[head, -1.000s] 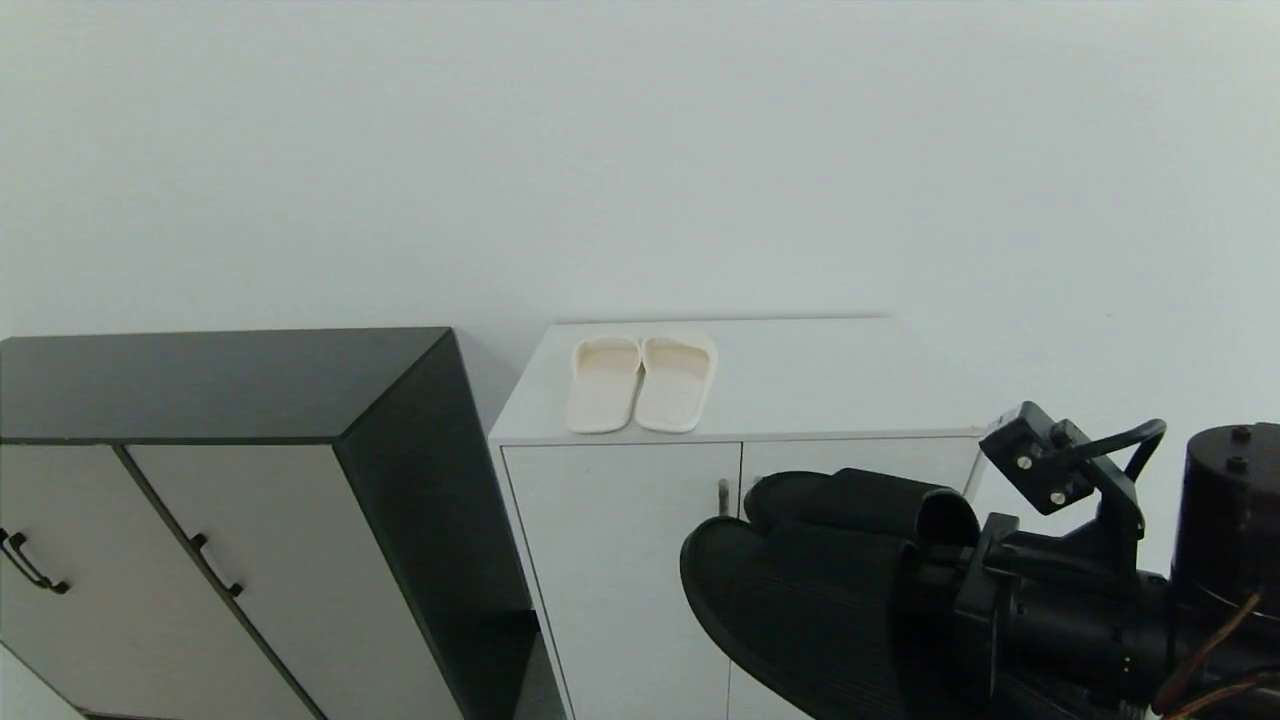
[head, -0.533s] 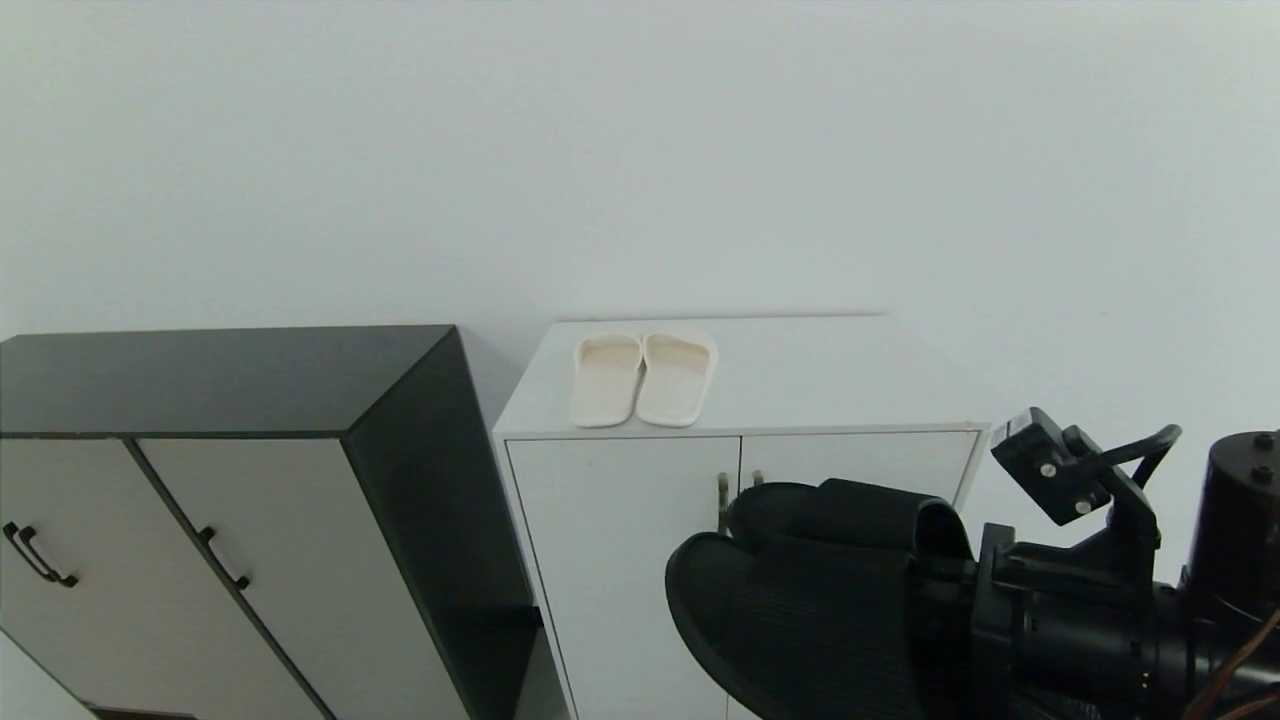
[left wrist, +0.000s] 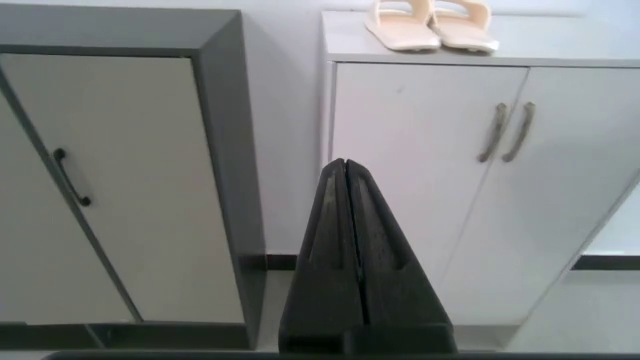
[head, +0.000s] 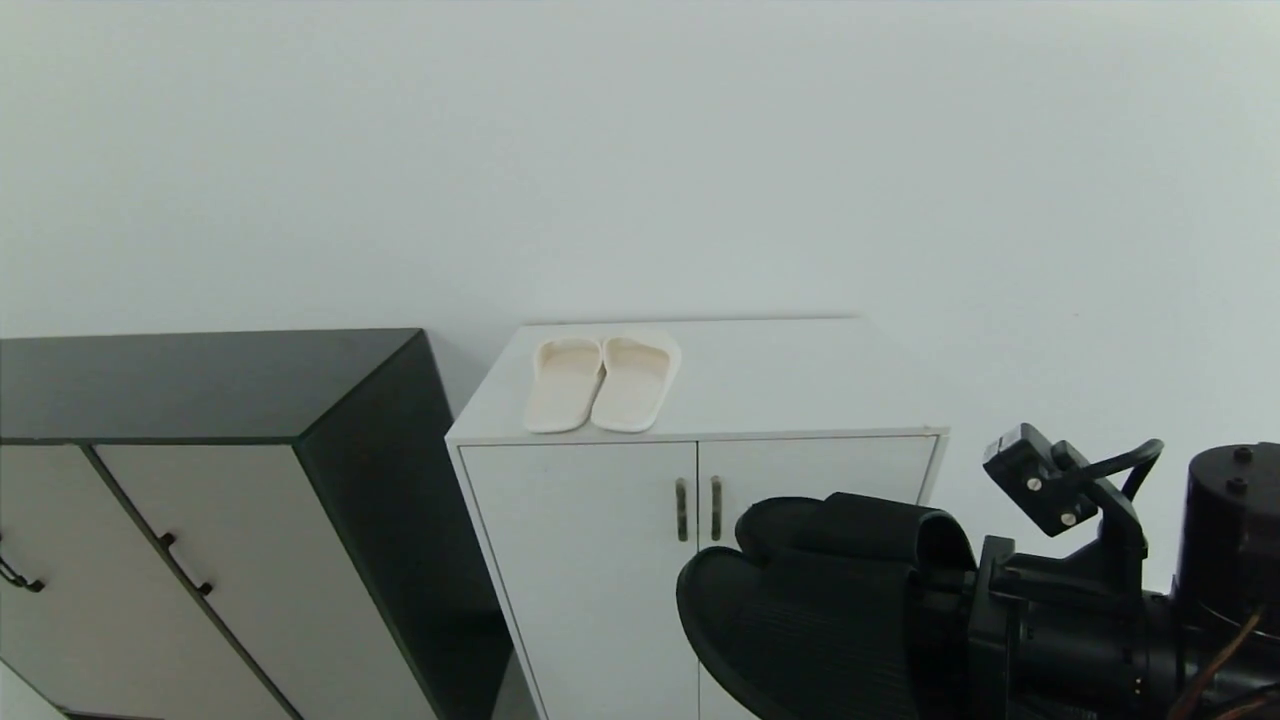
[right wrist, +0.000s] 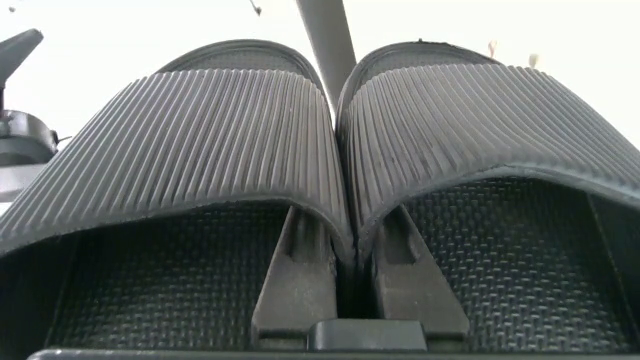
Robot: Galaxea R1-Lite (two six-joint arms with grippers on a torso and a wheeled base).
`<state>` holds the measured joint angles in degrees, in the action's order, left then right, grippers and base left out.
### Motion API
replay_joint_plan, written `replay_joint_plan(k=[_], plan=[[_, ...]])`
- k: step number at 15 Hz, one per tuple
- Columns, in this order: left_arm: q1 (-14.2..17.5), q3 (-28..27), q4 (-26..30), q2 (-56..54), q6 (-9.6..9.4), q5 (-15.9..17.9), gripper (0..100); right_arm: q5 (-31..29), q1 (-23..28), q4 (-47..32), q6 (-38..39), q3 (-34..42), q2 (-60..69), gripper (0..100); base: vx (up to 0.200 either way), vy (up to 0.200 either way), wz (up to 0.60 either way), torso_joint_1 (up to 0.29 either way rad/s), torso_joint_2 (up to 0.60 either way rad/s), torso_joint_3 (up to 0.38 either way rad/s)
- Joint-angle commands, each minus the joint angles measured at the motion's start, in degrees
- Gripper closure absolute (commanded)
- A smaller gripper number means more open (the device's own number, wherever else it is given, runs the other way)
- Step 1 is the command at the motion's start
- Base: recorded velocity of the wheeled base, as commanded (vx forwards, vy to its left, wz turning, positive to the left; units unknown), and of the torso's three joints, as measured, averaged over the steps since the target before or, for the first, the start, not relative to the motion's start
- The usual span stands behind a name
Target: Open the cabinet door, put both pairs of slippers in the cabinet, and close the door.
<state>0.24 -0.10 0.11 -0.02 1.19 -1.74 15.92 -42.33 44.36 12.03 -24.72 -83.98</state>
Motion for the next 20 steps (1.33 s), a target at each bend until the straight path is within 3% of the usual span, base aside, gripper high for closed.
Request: replay_joint_plan(k=[1,3,15,20], plan=[[0.1,0.0,0.1,0.0,0.04,0.0,100,0.0,0.2,0.0,0.0,0.5,-0.7,100,0.0,-0.2,0.0,0.007,0.0,0.002],[0.0,0.0,0.0,0.0,0.04,0.0,100,0.0,0.2,0.0,-0.1,0.6,-0.7,100,0.0,-0.2,0.0,0.002,0.0,0.002],[0.0,0.0,0.0,0.0,0.04,-0.1,100,0.0,0.2,1.8,-0.2,1.3,-0.7,100,0.0,0.0,0.0,0.0,0.0,0.0],[0.0,0.0,0.0,0.0,0.12,0.0,100,0.0,0.2,3.2,-0.3,2.3,-0.7,100,0.0,0.0,0.0,-0.204,0.41,0.202]])
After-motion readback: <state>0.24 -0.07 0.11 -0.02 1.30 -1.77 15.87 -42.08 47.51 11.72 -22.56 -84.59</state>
